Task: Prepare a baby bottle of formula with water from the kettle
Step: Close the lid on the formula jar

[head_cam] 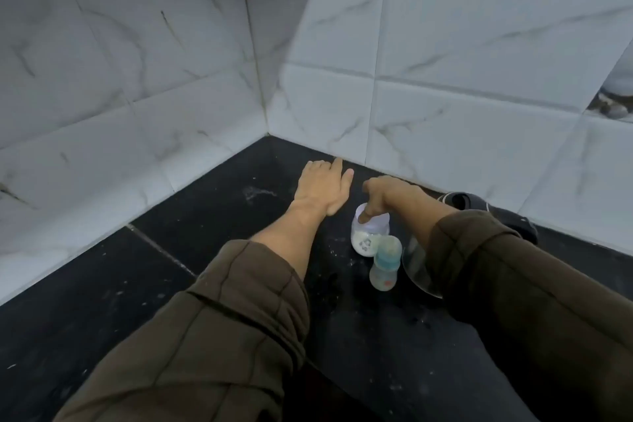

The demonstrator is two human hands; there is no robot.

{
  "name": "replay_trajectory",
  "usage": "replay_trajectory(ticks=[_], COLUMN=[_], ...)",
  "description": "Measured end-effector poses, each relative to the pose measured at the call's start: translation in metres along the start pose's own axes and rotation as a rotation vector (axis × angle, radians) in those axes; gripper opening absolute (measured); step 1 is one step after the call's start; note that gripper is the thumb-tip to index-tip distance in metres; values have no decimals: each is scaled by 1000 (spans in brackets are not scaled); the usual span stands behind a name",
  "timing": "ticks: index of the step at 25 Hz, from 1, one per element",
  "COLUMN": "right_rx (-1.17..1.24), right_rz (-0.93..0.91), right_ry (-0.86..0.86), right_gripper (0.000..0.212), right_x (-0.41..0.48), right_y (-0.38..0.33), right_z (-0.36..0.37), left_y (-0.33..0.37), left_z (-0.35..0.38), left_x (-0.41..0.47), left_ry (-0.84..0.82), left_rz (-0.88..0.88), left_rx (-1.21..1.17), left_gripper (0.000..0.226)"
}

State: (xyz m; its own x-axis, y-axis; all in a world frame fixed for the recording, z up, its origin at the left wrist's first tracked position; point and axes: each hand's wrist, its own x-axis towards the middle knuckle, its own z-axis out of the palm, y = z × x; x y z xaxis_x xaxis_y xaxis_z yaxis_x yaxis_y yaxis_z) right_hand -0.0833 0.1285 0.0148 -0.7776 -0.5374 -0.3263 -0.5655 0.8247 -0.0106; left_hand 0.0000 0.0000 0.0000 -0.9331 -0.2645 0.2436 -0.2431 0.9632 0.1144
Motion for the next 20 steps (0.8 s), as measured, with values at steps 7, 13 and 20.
replay_trajectory(ticks=[7,13,20], right_rx=[-56,-24,41], right_rz=[10,1,-111], right_ry=[-85,-17,41], right_gripper=[92,83,74], right_x=[3,4,-4], right_y=[-3,-3,-32], right_z=[25,28,3], left_y=[-7,-13,-36], left_z=[18,22,6], left_x=[-7,-13,-33], left_ry=[-79,-96,-224], left_rz=[-16,-20,-55], left_rx=[-16,-38,-227], left_gripper=[61,58,74])
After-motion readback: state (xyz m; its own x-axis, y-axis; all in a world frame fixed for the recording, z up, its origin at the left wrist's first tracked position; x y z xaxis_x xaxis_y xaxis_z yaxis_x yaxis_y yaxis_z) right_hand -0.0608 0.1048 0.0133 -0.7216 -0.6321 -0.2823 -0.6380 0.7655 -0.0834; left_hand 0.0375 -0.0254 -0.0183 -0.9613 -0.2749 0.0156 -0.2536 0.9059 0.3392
